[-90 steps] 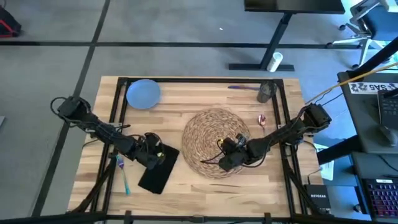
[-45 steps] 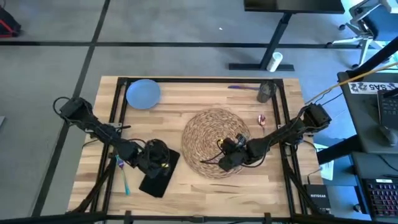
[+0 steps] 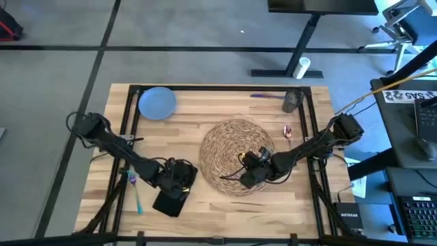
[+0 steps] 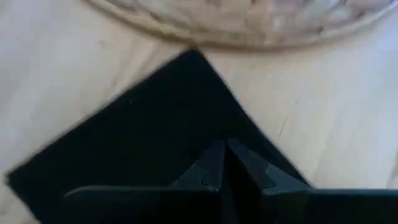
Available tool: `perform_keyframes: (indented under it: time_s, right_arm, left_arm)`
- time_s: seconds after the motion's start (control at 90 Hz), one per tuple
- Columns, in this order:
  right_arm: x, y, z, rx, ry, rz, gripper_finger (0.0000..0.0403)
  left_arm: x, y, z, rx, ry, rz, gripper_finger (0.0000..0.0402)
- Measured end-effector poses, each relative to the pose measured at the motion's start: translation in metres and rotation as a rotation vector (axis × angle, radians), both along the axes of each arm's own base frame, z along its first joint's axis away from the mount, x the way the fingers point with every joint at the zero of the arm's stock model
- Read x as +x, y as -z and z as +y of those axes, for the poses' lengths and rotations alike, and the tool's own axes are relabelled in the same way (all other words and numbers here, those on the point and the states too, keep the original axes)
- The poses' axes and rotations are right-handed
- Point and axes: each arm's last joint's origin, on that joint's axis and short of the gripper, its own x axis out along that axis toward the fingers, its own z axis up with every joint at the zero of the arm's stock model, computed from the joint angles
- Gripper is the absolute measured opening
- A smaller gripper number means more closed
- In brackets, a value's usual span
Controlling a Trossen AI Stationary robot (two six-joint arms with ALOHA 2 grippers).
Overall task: Set table place
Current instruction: Move the brown placemat on the center of the table
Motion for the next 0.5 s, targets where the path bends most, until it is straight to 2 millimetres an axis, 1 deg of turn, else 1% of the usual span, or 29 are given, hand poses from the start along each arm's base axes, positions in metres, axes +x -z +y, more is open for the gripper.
perform_keyframes:
  time_s: [0.122, 0.244, 0.5]
  right_arm:
    - [0.000, 0.000, 0.000, 0.000, 0.000, 0.001, 0.0000]
    - [0.000, 0.000, 0.000, 0.001, -0.001, 0.002, 0.0000]
    - [0.000, 0.000, 0.000, 0.014, -0.006, 0.009, 0.0000]
  left_arm:
    - [0.003, 0.010, -0.001, 0.013, -0.027, 0.010, 0.0000]
    - [0.004, 0.015, 0.004, 0.026, -0.053, 0.036, 0.0000]
    - [0.011, 0.017, 0.026, 0.086, -0.135, 0.060, 0.0000]
